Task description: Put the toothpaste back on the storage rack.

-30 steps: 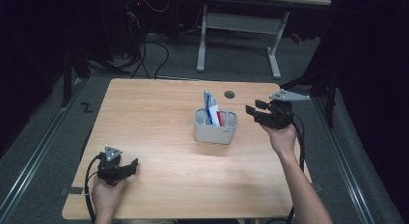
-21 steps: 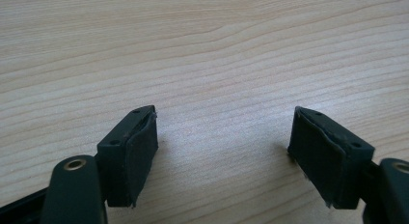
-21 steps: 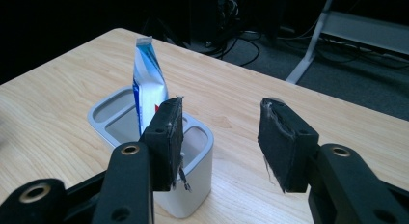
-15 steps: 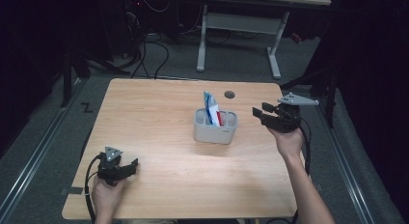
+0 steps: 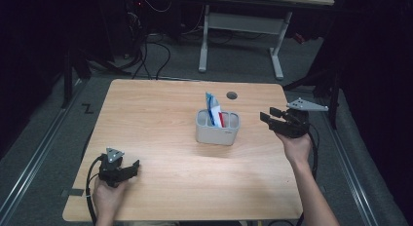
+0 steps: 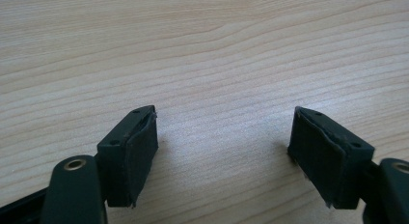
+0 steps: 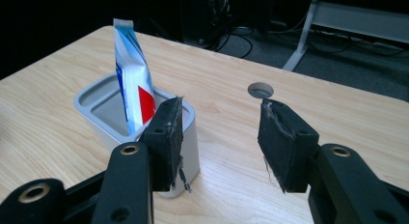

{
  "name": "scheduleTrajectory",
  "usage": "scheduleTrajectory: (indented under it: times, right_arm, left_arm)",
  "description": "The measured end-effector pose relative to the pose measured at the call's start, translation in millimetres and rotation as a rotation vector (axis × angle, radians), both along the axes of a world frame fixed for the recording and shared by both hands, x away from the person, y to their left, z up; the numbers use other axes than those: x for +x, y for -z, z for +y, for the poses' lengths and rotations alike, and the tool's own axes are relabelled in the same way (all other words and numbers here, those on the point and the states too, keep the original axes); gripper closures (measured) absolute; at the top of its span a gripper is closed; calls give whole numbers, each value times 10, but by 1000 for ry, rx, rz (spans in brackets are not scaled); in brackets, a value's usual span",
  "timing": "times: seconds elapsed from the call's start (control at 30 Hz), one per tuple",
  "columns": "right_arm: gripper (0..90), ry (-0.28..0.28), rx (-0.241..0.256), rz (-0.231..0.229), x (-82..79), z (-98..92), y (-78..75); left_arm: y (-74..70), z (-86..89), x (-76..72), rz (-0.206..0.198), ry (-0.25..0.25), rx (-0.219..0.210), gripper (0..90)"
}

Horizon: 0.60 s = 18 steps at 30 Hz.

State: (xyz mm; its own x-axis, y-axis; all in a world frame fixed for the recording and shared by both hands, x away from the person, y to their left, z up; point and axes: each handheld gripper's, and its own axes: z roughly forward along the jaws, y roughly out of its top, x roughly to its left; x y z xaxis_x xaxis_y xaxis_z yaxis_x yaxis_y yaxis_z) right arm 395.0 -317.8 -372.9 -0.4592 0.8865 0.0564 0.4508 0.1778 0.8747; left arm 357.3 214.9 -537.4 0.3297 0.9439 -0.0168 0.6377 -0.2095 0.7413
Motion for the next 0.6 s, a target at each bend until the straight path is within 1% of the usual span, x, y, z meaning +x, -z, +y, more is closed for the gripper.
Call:
scheduleTrajectory:
  times: [0.17,0.6]
  right_arm:
    - [512,7,4,6,-29,-52,37]
    - [512,28,37,21,-92,-143,167]
  left_arm:
    - [0,-1,0,0,0,1,258]
    - [-1,-1,0,1,1,1,258]
